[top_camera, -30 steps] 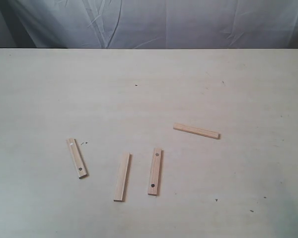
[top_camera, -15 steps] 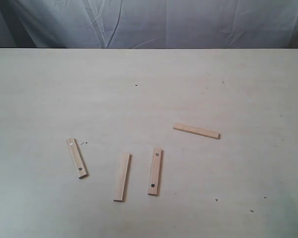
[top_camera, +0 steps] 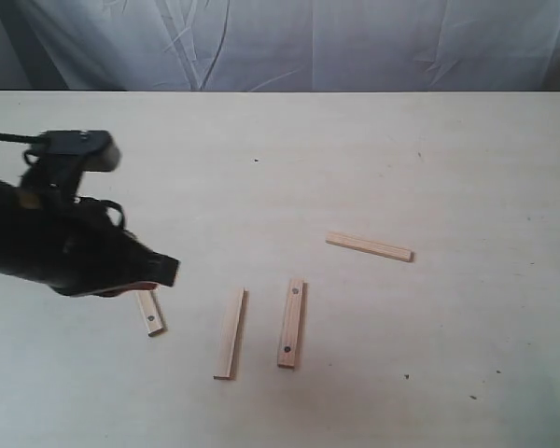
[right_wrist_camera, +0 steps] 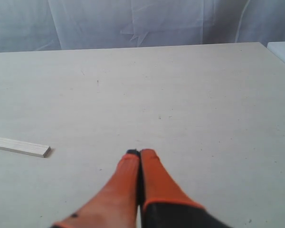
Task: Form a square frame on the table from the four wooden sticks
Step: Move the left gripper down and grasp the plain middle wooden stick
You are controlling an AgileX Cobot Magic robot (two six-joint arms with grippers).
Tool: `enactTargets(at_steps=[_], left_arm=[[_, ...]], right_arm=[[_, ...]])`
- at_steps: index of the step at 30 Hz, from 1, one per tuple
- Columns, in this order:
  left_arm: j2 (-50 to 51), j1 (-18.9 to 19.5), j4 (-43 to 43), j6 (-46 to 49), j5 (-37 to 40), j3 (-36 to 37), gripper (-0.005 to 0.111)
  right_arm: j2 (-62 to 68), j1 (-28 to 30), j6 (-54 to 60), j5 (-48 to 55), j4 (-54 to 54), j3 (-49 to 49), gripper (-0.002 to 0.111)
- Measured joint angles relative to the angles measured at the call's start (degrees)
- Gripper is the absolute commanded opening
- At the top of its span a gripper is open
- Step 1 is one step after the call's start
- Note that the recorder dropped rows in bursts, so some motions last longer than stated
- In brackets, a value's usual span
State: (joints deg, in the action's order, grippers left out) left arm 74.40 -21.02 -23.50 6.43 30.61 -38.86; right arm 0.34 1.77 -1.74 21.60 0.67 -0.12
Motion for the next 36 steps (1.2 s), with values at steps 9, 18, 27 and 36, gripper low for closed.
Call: enactTargets(at_steps=[9, 18, 27, 36], left_arm=[[14.36, -14.33, 21.04, -24.81, -0.25, -9.95, 0.000], [22.79, -17.44, 30.94, -39.68, -0.67, -12.00, 0.012], [27.45, -17.44, 30.94, -40.28, -3.50, -12.00, 0.042], [30.71, -17.44, 29.48, -40.44, -4.71, -12.10, 0.040]], right_arm=[[0.00, 0.00, 0.00, 0.00, 0.00, 0.00, 0.000], [0.00, 0.00, 0.00, 0.00, 0.00, 0.00, 0.000], [0.00, 0.00, 0.00, 0.00, 0.00, 0.00, 0.000], [0.00, 0.00, 0.00, 0.00, 0.00, 0.00, 0.000]])
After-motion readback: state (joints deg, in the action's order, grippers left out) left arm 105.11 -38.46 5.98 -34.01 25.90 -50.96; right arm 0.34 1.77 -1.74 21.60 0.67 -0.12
